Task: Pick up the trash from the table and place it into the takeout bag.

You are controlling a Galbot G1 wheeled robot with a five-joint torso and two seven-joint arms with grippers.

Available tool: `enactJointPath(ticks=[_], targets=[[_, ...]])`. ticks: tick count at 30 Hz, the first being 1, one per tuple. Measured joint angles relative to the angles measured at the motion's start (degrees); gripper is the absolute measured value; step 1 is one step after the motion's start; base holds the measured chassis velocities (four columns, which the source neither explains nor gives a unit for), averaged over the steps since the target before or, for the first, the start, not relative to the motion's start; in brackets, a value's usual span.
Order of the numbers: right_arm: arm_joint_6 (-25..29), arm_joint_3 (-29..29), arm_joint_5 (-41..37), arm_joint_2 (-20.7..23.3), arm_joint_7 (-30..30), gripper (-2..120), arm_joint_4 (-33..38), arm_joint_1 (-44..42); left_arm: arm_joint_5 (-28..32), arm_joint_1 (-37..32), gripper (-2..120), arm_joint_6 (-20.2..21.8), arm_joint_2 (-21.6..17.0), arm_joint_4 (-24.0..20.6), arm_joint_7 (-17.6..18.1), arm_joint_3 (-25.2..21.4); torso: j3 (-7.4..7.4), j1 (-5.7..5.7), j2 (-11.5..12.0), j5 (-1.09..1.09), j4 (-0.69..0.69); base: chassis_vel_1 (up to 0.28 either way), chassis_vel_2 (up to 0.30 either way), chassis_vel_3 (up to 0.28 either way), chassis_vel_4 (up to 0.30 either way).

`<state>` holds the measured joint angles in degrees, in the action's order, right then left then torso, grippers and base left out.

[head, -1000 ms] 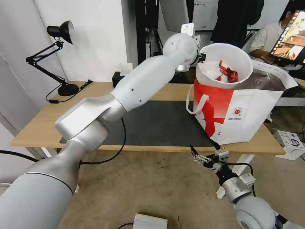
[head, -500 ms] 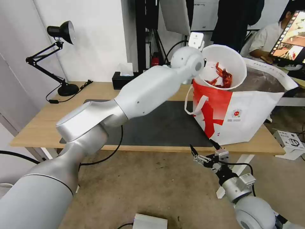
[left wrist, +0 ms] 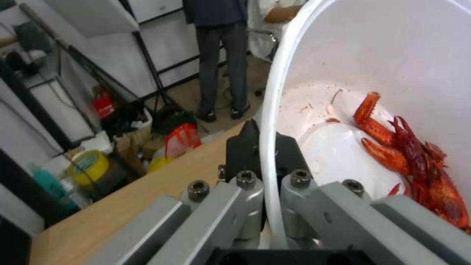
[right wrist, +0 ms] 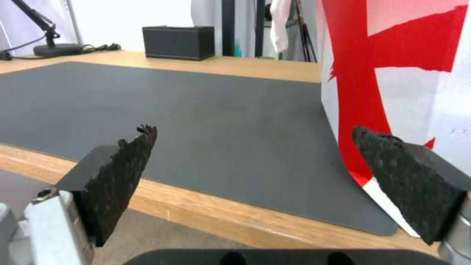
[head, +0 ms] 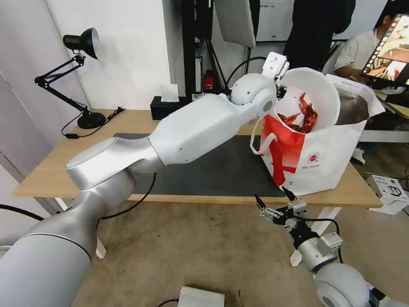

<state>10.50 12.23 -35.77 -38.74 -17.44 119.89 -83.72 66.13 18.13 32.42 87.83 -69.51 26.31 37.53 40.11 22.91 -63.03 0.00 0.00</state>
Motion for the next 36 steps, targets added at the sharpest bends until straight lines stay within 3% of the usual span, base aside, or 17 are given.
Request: enactJointPath(ticks=[10, 16, 23, 28, 35, 36], targets=[[0.0, 0.0, 0.0, 0.0, 0.0, 100, 0.0, 0.0, 0.0, 1.2, 0, 3.3, -1.4, -0.9, -7.2, 0.4, 0.00, 0.00, 0.0, 0.00, 0.00, 0.000, 0.000, 0.000, 0.000], [0.0, 0.0, 0.0, 0.0, 0.0, 100, 0.0, 0.0, 0.0, 1.2, 0, 4.5, -1.8, -1.4, -7.8, 0.7, 0.00, 0.00, 0.0, 0.00, 0.00, 0.000, 0.000, 0.000, 0.000], [0.0, 0.0, 0.0, 0.0, 0.0, 100, 0.0, 0.0, -0.4, 2.0, 29, 5.2, -1.1, -1.3, -7.8, 1.0, 0.00, 0.00, 0.0, 0.00, -0.01, 0.000, 0.000, 0.000, 0.000], [0.0, 0.0, 0.0, 0.0, 0.0, 100, 0.0, 0.0, -0.4, 1.9, 40, 5.2, -0.9, -1.1, -7.8, 1.0, 0.00, 0.00, 0.0, 0.00, 0.00, 0.000, 0.000, 0.000, 0.000], [0.0, 0.0, 0.0, 0.0, 0.0, 100, 0.0, 0.0, -0.4, 1.5, 70, 5.0, -1.6, -1.2, -7.7, 0.7, 0.00, 0.00, 0.0, 0.00, 0.00, 0.000, 0.000, 0.000, 0.000], [0.0, 0.0, 0.0, 0.0, 0.0, 100, 0.0, 0.0, -0.4, 1.5, 70, 5.0, -1.6, -1.2, -7.7, 0.7, 0.00, 0.00, 0.0, 0.00, 0.00, 0.000, 0.000, 0.000, 0.000]])
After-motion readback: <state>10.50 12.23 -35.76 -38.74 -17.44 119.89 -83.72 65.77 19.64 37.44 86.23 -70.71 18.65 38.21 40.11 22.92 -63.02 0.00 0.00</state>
